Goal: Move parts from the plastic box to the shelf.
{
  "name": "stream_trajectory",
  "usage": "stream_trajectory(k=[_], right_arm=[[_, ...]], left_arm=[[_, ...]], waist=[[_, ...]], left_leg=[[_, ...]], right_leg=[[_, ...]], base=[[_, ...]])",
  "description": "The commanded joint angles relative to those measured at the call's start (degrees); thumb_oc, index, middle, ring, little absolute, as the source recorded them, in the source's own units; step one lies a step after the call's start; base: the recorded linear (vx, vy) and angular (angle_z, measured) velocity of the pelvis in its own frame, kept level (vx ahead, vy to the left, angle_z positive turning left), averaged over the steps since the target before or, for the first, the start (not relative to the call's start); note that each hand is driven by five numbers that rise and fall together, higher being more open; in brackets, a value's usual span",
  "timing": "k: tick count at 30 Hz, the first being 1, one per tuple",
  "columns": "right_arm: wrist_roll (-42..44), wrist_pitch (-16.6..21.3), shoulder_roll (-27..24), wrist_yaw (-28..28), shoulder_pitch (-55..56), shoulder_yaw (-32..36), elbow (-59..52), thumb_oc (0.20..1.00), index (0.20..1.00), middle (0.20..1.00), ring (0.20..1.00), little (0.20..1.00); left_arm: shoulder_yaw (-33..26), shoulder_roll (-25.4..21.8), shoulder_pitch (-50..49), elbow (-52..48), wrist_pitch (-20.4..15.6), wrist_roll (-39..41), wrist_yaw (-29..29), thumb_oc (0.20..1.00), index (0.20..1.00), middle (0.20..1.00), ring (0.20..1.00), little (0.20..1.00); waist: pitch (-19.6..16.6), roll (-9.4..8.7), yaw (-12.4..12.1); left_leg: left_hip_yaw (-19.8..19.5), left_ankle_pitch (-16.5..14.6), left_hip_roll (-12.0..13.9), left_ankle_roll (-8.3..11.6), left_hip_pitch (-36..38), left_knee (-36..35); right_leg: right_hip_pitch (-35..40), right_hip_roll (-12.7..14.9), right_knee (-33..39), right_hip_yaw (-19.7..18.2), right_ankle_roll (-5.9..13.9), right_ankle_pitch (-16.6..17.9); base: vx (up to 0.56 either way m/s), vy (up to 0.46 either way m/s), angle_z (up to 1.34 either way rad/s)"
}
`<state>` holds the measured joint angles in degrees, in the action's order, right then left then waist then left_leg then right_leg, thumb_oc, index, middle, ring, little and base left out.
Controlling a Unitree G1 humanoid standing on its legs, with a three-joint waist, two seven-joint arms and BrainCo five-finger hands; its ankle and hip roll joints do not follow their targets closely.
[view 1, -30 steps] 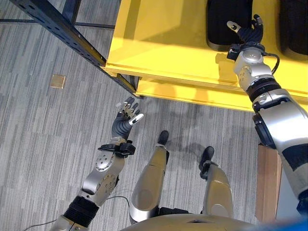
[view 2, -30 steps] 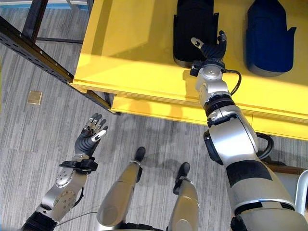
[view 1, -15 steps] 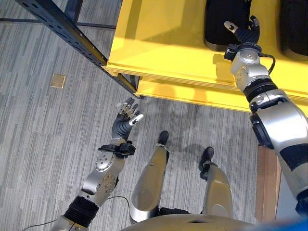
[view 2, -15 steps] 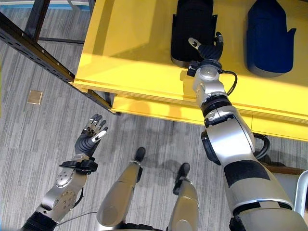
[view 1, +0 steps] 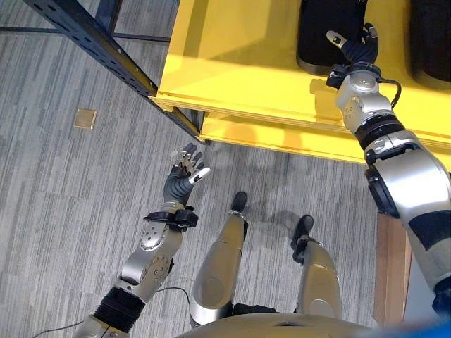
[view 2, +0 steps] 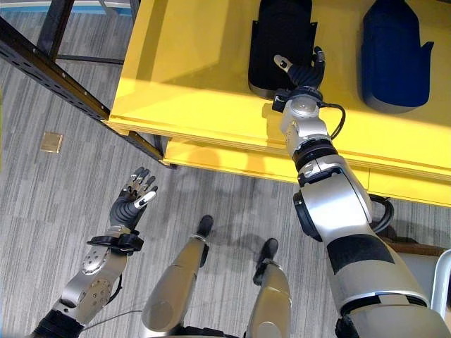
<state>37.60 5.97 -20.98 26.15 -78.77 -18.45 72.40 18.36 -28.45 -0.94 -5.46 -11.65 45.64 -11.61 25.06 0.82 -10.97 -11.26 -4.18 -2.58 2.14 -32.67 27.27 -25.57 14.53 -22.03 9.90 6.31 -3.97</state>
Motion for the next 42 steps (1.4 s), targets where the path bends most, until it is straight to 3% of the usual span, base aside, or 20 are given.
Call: stream_trajectory(k=[1, 17, 19, 20, 25, 26, 28, 30, 31, 42], right_arm=[[-0.08, -0.74, 0.56, -0.34, -2.18, 0.4, -1.96, 1.0, 1.0, 1.0, 1.0, 1.0], [-1.48, -0.51, -4.77, -0.48, -0.14, -0.3, -4.0, 1.0, 1.0, 1.0, 1.0, 1.0], [-1.52, -0.32, -4.92, -0.45, 0.36, -0.25, -4.72, 1.0, 1.0, 1.0, 1.0, 1.0], [-1.33, -0.22, -4.94, -0.53, 0.75, -0.13, -5.07, 1.0, 1.0, 1.0, 1.0, 1.0], [-0.69, 0.26, -4.68, -0.63, 1.73, 0.24, -5.96, 1.0, 1.0, 1.0, 1.0, 1.0], [-0.75, 0.48, -4.57, -0.66, 2.0, 0.32, -6.88, 1.0, 1.0, 1.0, 1.0, 1.0], [-0.62, 0.6, -4.43, -0.73, 2.36, 0.39, -7.43, 1.0, 1.0, 1.0, 1.0, 1.0], [-0.56, 1.24, -4.03, -0.83, 3.78, 0.63, -10.54, 1.0, 1.0, 1.0, 1.0, 1.0], [-0.58, 1.25, -4.06, -0.79, 3.78, 0.68, -10.61, 1.0, 1.0, 1.0, 1.0, 1.0], [-2.79, 2.55, -4.99, -0.79, 9.55, 0.99, -24.44, 1.0, 1.0, 1.0, 1.0, 1.0]], left_arm=[[-0.48, -3.26, 0.62, -2.94, -2.65, 0.04, -0.08, 1.0, 1.0, 1.0, 1.0, 1.0], [-1.21, -3.45, -0.22, -2.79, -2.74, -0.15, 0.44, 1.0, 1.0, 1.0, 1.0, 1.0], [-1.26, -3.44, -0.28, -2.79, -2.71, -0.08, 0.51, 1.0, 1.0, 1.0, 1.0, 1.0], [-1.27, -3.42, -0.36, -2.71, -2.65, -0.05, 0.57, 1.0, 1.0, 1.0, 1.0, 1.0], [-1.41, -3.45, -0.52, -2.48, -2.44, 0.22, 0.71, 1.0, 1.0, 1.0, 1.0, 1.0], [-1.45, -3.47, -0.52, -2.42, -2.4, 0.3, 0.78, 1.0, 1.0, 1.0, 1.0, 1.0], [-1.44, -3.41, -0.53, -2.36, -2.34, 0.36, 0.79, 1.0, 1.0, 1.0, 1.0, 1.0], [-1.59, -3.28, -0.62, -2.03, -2.21, 0.26, 0.67, 1.0, 1.0, 1.0, 1.0, 1.0], [-1.6, -3.31, -0.58, -2.08, -2.22, 0.26, 0.68, 1.0, 1.0, 1.0, 1.0, 1.0], [-2.72, -2.65, -1.06, -1.96, -1.88, -0.03, 0.67, 1.0, 1.0, 1.0, 1.0, 1.0]], waist=[[2.16, -1.08, -2.44], [2.05, -1.65, -1.16], [2.13, -1.42, -1.01], [1.98, -1.68, -0.9], [1.65, -1.73, -0.58], [1.8, -1.58, -0.49], [1.58, -1.84, -0.36], [1.58, -1.99, 0.03], [1.7, -1.77, 0.02], [1.16, -2.22, 1.04]], left_leg=[[2.38, -3.93, 0.34, -1.36, -1.92, 2.08], [2.63, -3.96, 0.95, -1.17, -1.35, 2.15], [2.74, -2.17, 0.99, -1.37, -1.94, 1.71], [2.63, -3.92, 0.99, -1.14, -1.27, 2.11], [2.78, -3.71, 1.16, -1.06, -1.24, 1.98], [2.86, -2.03, 1.22, -1.27, -1.89, 1.75], [2.75, -3.66, 1.22, -1.07, -1.35, 2.16], [2.72, -3.64, 1.24, -1.02, -1.17, 2.11], [2.8, -1.92, 1.23, -1.23, -1.77, 1.67], [3.21, -1.79, 1.36, -1.29, -1.21, 1.25]], right_leg=[[5.37, 0.28, -5.12, -1.36, -0.63, -8.38], [5.43, -0.13, -5.41, -1.74, -0.72, -8.61], [4.78, -0.14, -5.17, -1.47, -0.9, -7.22], [5.43, -0.19, -5.38, -1.79, -0.74, -8.57], [5.35, -0.27, -5.33, -1.96, -0.83, -8.55], [4.75, -0.28, -5.19, -1.73, -1.03, -7.28], [5.31, -0.34, -5.39, -2.03, -0.87, -8.49], [5.45, -0.34, -5.35, -2.11, -0.83, -8.42], [4.84, -0.3, -5.09, -1.82, -1.0, -7.1], [5.26, -0.31, -4.54, -1.98, -1.06, -6.71]], base=[[0.0, 0.0, 0.0], [0.0, 0.0, 0.0], [-0.05, 0.012, 0.0], [-0.01, -0.006, -0.04], [-0.01, -0.002, -0.03], [-0.1, 0.022, -0.05], [0.03, -0.02, -0.07], [-0.02, -0.007, -0.05], [-0.1, 0.029, -0.02], [-0.01, 0.004, -0.01]])
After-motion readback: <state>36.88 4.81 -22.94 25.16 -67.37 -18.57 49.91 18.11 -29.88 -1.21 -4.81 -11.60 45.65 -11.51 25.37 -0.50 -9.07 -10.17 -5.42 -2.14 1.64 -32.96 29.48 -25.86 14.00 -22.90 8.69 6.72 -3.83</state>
